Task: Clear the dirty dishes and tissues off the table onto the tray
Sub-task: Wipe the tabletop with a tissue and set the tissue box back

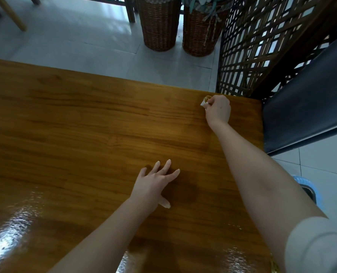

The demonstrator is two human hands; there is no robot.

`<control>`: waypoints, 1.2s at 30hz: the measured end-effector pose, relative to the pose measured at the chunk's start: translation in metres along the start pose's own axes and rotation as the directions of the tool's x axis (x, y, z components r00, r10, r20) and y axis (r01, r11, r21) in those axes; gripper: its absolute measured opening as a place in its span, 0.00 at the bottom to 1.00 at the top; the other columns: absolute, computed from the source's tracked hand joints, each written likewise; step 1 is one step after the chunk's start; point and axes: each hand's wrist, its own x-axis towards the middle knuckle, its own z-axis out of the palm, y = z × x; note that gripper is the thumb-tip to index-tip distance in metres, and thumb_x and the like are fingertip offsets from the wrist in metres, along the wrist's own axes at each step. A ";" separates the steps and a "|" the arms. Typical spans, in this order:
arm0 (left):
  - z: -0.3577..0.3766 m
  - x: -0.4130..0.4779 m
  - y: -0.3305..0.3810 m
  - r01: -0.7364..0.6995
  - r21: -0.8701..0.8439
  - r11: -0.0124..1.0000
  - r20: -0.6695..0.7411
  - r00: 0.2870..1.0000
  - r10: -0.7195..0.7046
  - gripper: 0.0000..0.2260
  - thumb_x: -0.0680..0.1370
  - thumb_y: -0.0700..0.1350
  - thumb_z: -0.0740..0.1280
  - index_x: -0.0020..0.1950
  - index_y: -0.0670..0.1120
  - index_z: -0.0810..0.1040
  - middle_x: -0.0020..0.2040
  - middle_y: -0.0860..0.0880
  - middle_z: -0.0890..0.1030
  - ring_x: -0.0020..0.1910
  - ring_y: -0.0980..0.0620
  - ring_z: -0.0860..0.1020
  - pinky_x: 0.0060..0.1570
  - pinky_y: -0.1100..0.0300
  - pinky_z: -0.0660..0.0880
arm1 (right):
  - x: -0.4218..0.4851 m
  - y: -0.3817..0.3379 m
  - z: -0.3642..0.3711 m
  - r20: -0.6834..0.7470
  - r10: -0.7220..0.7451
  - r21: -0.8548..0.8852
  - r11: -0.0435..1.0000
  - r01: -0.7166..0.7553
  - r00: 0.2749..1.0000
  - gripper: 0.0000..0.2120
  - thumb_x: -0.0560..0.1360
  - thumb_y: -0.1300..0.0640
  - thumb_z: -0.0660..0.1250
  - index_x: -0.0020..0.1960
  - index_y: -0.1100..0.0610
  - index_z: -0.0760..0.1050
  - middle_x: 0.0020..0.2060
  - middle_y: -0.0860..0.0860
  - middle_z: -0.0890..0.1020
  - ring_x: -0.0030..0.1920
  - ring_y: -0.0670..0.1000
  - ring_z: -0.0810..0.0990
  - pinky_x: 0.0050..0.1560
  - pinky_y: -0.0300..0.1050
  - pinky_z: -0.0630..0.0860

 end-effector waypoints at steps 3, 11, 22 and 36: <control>-0.002 -0.002 0.001 -0.003 0.010 1.000 -0.003 1.000 0.003 0.48 0.69 0.55 0.74 0.77 0.62 0.42 0.78 0.52 0.38 0.77 0.45 0.40 0.73 0.40 0.47 | -0.005 0.005 -0.004 0.046 -0.055 -0.074 0.996 0.058 0.997 0.09 0.76 0.57 0.67 0.54 0.59 0.80 0.53 0.54 0.79 0.54 0.52 0.76 0.56 0.47 0.74; -0.005 -0.007 0.004 0.001 0.017 1.000 -0.028 1.000 0.000 0.48 0.70 0.55 0.74 0.77 0.61 0.42 0.78 0.51 0.39 0.77 0.45 0.41 0.73 0.40 0.47 | -0.047 0.030 -0.007 0.120 -0.216 -0.049 0.974 0.223 0.969 0.08 0.78 0.62 0.63 0.52 0.59 0.80 0.46 0.52 0.78 0.49 0.50 0.73 0.52 0.45 0.72; 0.001 0.001 0.001 -0.006 0.012 1.000 -0.013 1.000 0.006 0.49 0.69 0.55 0.75 0.77 0.62 0.42 0.78 0.52 0.39 0.77 0.45 0.41 0.72 0.39 0.47 | -0.032 -0.008 0.012 0.058 -0.115 -0.082 0.990 0.119 0.992 0.05 0.76 0.62 0.66 0.48 0.58 0.80 0.44 0.52 0.81 0.46 0.50 0.76 0.45 0.41 0.70; 0.004 0.004 0.000 0.001 0.002 1.000 -0.043 0.999 -0.001 0.49 0.68 0.54 0.76 0.77 0.62 0.43 0.79 0.52 0.40 0.77 0.45 0.41 0.71 0.38 0.49 | -0.008 0.047 -0.029 -0.066 0.100 0.004 0.995 -0.100 0.993 0.07 0.76 0.63 0.66 0.53 0.60 0.79 0.50 0.55 0.82 0.51 0.51 0.81 0.53 0.43 0.76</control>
